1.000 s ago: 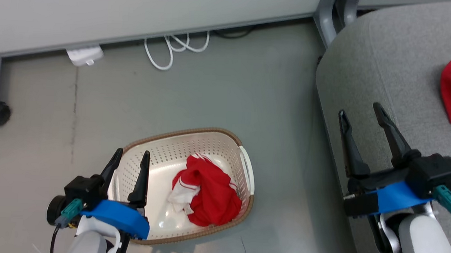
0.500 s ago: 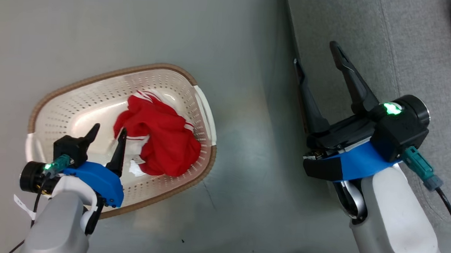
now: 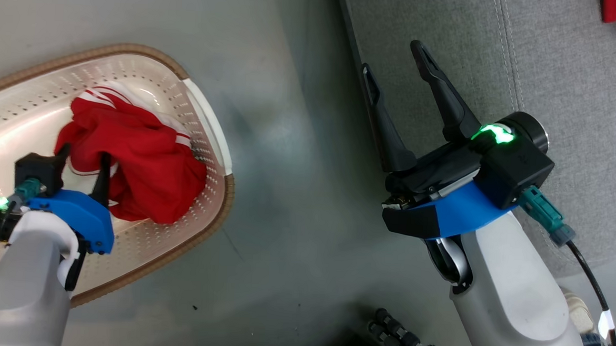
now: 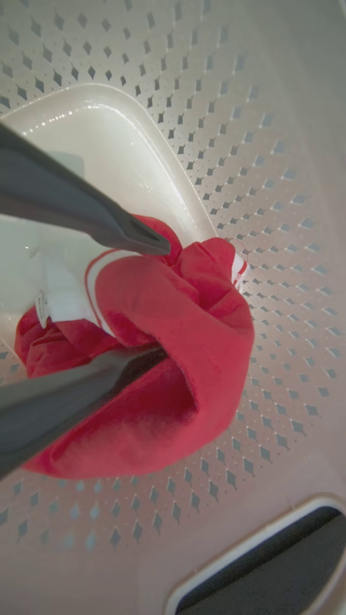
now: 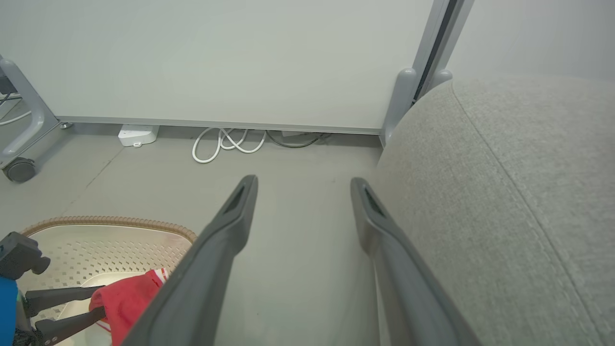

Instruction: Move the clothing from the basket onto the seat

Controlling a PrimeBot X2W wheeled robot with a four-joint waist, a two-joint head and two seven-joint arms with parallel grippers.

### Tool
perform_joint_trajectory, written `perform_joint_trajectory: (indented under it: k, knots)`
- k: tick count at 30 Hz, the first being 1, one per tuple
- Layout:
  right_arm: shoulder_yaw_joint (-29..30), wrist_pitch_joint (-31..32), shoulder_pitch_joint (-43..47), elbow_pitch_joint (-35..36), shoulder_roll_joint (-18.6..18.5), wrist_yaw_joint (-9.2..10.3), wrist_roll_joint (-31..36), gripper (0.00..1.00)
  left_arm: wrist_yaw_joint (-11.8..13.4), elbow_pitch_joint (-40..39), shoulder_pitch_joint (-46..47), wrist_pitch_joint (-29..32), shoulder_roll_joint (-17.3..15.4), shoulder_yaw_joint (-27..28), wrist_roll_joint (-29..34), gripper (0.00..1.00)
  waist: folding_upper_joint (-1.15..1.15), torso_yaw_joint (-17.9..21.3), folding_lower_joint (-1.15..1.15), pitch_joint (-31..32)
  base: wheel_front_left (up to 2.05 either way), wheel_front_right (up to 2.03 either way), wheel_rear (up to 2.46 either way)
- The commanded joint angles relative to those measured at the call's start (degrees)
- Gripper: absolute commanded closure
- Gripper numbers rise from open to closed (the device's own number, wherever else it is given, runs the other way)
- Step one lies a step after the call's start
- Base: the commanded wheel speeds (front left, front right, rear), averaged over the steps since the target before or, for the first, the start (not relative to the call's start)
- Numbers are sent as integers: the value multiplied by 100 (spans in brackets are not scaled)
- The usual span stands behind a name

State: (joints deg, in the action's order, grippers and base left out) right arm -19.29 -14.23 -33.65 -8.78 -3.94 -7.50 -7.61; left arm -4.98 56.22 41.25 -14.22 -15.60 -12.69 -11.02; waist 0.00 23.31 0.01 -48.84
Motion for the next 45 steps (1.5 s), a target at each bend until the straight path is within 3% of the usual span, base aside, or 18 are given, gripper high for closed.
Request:
perform_joint_trajectory:
  k: [1,7,8,10,30,38,45]
  knots:
    - [-31,-48,-115,-33,57,2,-29,0,65,30,132,-34,-87,35,21,0,0,138,-1,-153,0,0,0]
    - [-71,-85,-216,-117,90,2,-92,0,146,147,341,-46,-172,15,26,0,0,199,-1,-247,0,0,0]
    - [-69,-90,-216,-135,94,2,-90,0,159,172,367,-48,-166,6,23,54,0,200,-1,-249,0,0,0]
    - [-77,-96,-236,-170,99,3,-63,0,160,220,409,-52,-135,-1,-9,100,0,200,-1,-240,0,0,0]
    - [-161,-102,-204,-252,116,2,-72,0,38,692,227,-95,145,-3,-351,100,0,128,-1,143,0,0,0]
    - [-90,-101,-53,-458,20,2,56,0,-70,714,69,-102,496,-91,-463,100,0,-278,-1,1104,0,0,0]
    - [-82,-28,336,-776,-170,2,0,0,-181,492,-415,-105,964,-261,-517,100,0,-853,-1,2450,0,0,0]
